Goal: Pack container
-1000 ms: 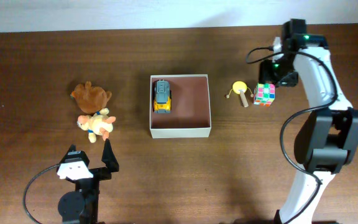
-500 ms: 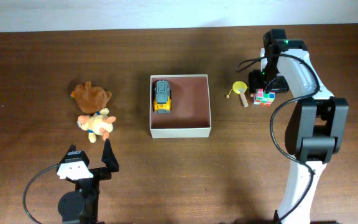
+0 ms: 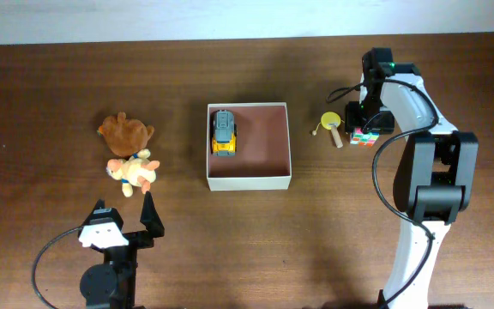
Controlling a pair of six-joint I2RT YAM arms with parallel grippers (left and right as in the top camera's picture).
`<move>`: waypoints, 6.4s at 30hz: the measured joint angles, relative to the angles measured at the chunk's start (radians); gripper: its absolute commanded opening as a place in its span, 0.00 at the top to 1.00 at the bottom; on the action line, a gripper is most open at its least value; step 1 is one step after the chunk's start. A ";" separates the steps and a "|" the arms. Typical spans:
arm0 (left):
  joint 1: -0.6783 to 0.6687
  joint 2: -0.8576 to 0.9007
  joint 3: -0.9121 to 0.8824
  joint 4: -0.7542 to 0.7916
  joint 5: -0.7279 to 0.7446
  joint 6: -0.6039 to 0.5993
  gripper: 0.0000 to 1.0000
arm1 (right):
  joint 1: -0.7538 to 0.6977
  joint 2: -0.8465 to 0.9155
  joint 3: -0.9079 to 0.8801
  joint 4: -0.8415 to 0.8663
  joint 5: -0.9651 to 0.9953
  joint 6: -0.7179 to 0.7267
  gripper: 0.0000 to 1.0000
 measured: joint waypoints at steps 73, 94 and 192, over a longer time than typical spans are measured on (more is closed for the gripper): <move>0.000 0.000 0.000 0.000 0.000 0.000 0.01 | 0.525 -0.010 0.200 -0.029 0.071 0.274 0.53; 0.000 0.000 0.000 0.000 0.000 0.000 0.01 | 0.525 -0.010 0.168 0.020 0.105 0.315 0.28; 0.000 0.000 0.000 0.000 0.000 0.000 0.01 | 0.112 0.015 0.252 -0.296 0.011 -0.072 0.27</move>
